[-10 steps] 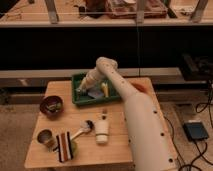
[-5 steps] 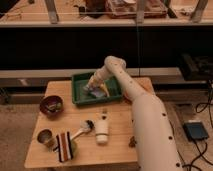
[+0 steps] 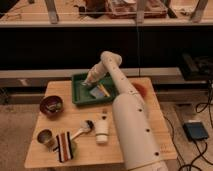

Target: Wipe tray with towel

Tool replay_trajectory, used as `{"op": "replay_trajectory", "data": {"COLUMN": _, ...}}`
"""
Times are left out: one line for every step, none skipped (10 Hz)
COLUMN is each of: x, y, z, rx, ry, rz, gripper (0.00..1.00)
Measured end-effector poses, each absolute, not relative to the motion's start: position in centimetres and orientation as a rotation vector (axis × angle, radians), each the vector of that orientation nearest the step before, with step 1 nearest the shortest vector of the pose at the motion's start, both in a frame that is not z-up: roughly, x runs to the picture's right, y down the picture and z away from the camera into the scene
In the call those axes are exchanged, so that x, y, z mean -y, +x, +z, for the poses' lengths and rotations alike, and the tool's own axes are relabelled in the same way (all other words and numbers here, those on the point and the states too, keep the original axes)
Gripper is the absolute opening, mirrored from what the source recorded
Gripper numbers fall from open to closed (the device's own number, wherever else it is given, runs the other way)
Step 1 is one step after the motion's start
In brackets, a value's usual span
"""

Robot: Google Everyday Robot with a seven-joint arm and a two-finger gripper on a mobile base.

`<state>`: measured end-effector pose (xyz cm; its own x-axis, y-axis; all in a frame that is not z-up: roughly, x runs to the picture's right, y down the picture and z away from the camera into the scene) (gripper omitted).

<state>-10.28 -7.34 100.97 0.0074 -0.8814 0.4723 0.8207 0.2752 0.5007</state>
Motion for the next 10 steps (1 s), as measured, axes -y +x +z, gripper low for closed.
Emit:
{"op": "replay_trajectory", "data": {"x": 7.2, "y": -11.4, "z": 101.1, "rx": 0.827, "ry": 0.09, "rz": -1.342, "gripper": 0.0}}
{"op": "replay_trajectory", "data": {"x": 6.9, "y": -12.8, "z": 101.2, "rx": 0.84, "ry": 0.092, "rz": -1.355, "gripper": 0.0}}
{"op": "replay_trajectory", "data": {"x": 6.6, "y": -13.8, "z": 101.0, "rx": 0.851, "ry": 0.094, "rz": -1.367, "gripper": 0.0}}
{"op": "replay_trajectory", "data": {"x": 6.1, "y": -14.4, "z": 100.7, "rx": 0.864, "ry": 0.1, "rz": -1.375, "gripper": 0.0}}
{"op": "replay_trajectory", "data": {"x": 5.5, "y": -14.6, "z": 100.2, "rx": 0.878, "ry": 0.109, "rz": -1.382, "gripper": 0.0}}
{"op": "replay_trajectory", "data": {"x": 4.8, "y": -14.7, "z": 99.5, "rx": 0.894, "ry": 0.118, "rz": -1.387, "gripper": 0.0}}
{"op": "replay_trajectory", "data": {"x": 4.3, "y": -14.5, "z": 99.1, "rx": 0.905, "ry": 0.121, "rz": -1.389, "gripper": 0.0}}
{"op": "replay_trajectory", "data": {"x": 3.4, "y": -14.6, "z": 98.2, "rx": 0.926, "ry": 0.131, "rz": -1.398, "gripper": 0.0}}
{"op": "replay_trajectory", "data": {"x": 2.4, "y": -14.5, "z": 97.3, "rx": 0.942, "ry": 0.139, "rz": -1.406, "gripper": 0.0}}
{"op": "replay_trajectory", "data": {"x": 1.8, "y": -13.9, "z": 96.8, "rx": 0.947, "ry": 0.141, "rz": -1.409, "gripper": 0.0}}
